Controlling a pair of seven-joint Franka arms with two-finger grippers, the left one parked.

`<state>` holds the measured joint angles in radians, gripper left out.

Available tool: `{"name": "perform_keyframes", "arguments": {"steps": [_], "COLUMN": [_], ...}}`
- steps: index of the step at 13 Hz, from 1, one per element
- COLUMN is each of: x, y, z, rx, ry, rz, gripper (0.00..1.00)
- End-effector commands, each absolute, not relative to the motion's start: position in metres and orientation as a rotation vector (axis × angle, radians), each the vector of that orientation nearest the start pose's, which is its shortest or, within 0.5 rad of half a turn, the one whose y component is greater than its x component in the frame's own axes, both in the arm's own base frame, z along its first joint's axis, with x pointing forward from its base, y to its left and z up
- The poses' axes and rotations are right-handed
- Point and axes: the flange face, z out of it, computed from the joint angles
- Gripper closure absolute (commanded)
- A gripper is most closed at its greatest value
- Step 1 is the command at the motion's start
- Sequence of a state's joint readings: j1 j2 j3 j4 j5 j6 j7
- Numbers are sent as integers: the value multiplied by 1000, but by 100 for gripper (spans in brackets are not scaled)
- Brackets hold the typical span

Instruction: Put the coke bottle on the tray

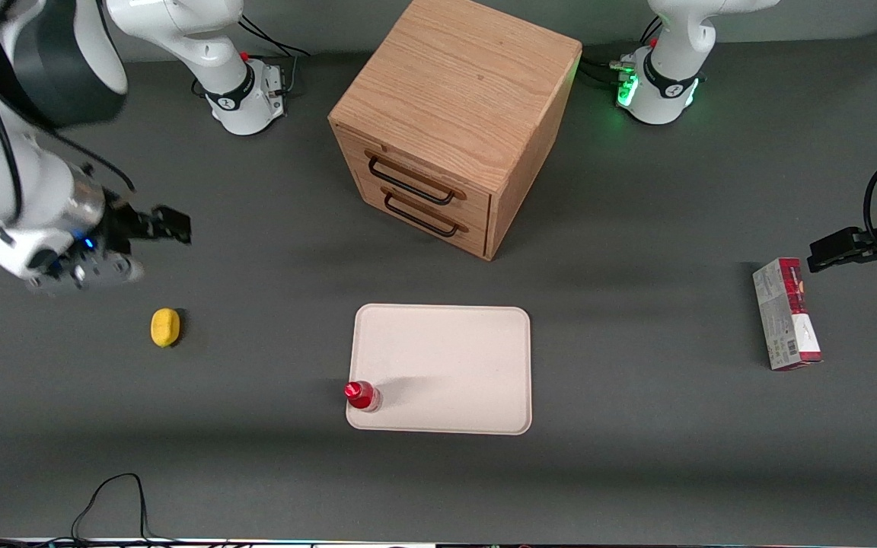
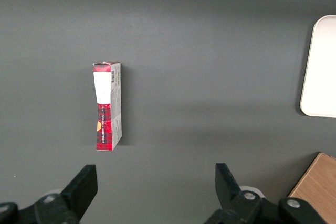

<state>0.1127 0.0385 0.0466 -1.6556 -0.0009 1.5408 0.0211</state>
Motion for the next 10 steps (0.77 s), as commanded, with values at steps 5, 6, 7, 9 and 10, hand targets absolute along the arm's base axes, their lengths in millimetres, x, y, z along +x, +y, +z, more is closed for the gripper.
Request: {"name": "perform_keyframes", "arguments": {"steps": [5,6,7,9,10], "x": [494,493,492,491,490], "y": [32,28,38,44,41], "z": [607,609,610,609,612], "rx": [-3050,-3053,-3058,-3074,-3079], "ry": [-201,-187,-210,-222,-192], "rz": [146,154,154,162,158], "gripper": [0,0,0,0,0]}}
